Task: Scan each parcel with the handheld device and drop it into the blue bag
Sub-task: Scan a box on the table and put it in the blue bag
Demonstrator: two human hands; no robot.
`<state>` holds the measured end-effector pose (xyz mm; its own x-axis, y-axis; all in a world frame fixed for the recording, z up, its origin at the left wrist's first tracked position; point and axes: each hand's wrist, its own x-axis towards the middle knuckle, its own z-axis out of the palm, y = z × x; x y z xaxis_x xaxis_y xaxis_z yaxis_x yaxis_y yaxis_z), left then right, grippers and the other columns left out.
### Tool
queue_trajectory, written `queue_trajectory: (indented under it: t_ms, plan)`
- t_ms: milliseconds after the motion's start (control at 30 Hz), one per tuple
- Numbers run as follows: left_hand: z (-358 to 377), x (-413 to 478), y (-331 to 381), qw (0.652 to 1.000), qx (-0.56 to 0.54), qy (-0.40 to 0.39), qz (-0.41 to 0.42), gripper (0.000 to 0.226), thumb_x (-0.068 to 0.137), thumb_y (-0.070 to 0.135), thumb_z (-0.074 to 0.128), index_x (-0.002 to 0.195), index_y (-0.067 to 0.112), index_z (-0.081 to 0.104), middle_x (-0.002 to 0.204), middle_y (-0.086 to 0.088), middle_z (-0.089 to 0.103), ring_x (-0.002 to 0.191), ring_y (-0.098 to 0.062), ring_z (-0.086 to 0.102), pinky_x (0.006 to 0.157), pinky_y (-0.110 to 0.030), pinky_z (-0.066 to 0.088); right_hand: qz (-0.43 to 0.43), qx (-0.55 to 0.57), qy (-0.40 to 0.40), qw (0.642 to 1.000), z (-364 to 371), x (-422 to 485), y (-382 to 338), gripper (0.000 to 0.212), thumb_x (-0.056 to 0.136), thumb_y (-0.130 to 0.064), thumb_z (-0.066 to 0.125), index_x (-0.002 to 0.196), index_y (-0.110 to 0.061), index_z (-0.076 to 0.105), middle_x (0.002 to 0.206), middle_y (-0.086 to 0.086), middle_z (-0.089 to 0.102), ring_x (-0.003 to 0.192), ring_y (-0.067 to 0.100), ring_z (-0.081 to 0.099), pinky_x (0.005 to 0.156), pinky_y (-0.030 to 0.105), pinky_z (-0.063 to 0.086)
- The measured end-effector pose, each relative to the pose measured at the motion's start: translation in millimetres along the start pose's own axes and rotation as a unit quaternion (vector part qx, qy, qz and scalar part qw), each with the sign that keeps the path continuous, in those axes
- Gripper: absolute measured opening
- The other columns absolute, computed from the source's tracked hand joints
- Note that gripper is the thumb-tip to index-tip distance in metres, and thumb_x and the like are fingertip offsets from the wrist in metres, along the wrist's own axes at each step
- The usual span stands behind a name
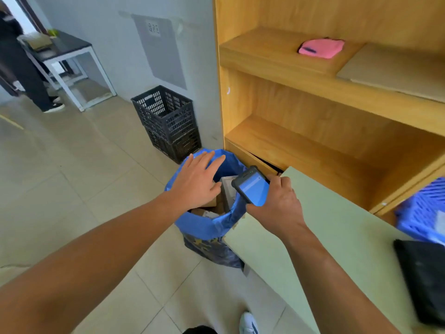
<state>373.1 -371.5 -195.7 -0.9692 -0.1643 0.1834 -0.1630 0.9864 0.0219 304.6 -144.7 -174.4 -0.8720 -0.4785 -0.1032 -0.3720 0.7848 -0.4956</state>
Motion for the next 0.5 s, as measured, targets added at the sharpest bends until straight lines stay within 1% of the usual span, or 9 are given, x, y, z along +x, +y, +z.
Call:
queue_trajectory:
  t_ms: [67,133,267,367,500]
  plan:
    - [-1,-1,21,1.0,-0.001,-0.004,0.026,0.07,0.094,0.037,0.062,0.156,0.015,0.039,0.155,-0.018,0.045,0.143,-0.037,0.041,0.117,-0.061,0.029,0.02,0.009,0.018,1.0,-8,-20,16,0.086,0.073,-0.051,0.075,0.143,-0.019,0.037,0.13,0.003,0.042,0.115,0.028,0.052,0.093,0.043,0.048]
    - [1,1,41,0.999,-0.007,-0.009,0.052,0.071,0.093,0.037,0.063,0.156,0.015,0.038,0.154,-0.019,0.044,0.142,-0.038,0.042,0.116,-0.062,0.031,0.039,0.015,0.04,0.998,-16,-41,30,0.084,0.073,-0.05,0.075,0.142,-0.019,0.038,0.126,0.002,0.043,0.112,0.028,0.053,0.091,0.043,0.049]
    - [8,-5,97,0.993,-0.025,-0.031,0.112,0.074,0.094,0.045,0.058,0.157,0.016,0.033,0.155,-0.018,0.043,0.142,-0.038,0.042,0.115,-0.062,0.035,0.104,0.013,0.076,0.992,-31,-95,66,0.083,0.072,-0.048,0.077,0.14,-0.02,0.039,0.118,0.0,0.041,0.105,0.026,0.052,0.088,0.044,0.051]
    - [13,-15,145,0.986,-0.042,-0.031,0.16,0.074,0.094,0.042,0.062,0.156,0.014,0.034,0.153,-0.018,0.044,0.137,-0.039,0.045,0.116,-0.061,0.033,0.154,0.016,0.102,0.983,-45,-137,97,0.084,0.071,-0.047,0.079,0.14,-0.021,0.039,0.115,-0.002,0.038,0.102,0.024,0.05,0.087,0.044,0.052]
    - [16,-21,202,0.977,-0.074,-0.038,0.197,0.074,0.097,0.041,0.058,0.16,0.018,0.027,0.16,-0.016,0.035,0.145,-0.035,0.035,0.122,-0.056,0.025,0.217,0.01,0.139,0.966,-63,-182,135,0.085,0.071,-0.047,0.081,0.14,-0.02,0.039,0.113,-0.003,0.035,0.107,0.023,0.05,0.085,0.042,0.052]
